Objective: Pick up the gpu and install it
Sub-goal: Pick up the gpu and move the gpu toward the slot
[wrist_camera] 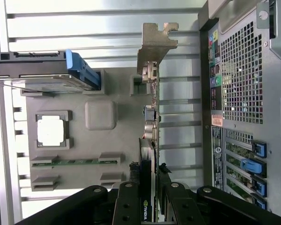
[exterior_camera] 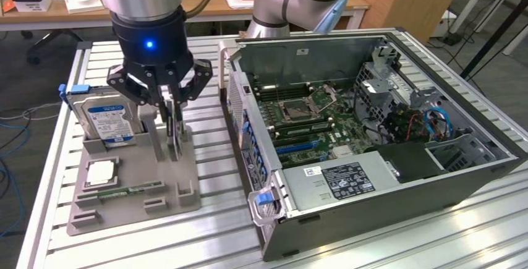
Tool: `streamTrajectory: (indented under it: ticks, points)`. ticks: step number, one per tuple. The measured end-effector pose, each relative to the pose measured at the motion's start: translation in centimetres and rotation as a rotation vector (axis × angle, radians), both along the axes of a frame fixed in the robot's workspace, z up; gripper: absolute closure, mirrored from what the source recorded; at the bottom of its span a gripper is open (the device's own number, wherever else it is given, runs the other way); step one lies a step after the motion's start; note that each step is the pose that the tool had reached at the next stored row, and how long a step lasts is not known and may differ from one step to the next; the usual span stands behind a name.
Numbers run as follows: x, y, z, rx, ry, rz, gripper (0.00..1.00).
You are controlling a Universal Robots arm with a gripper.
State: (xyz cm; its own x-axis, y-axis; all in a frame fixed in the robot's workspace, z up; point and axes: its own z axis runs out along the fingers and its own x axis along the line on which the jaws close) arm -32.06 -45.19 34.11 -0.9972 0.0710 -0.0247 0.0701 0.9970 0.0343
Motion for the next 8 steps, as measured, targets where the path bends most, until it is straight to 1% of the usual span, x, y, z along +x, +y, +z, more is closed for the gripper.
streamTrajectory:
  ticks: [8]
  points:
    - [0.00, 0.00, 0.53, -0.0011, 0.0001, 0.000, 0.74]
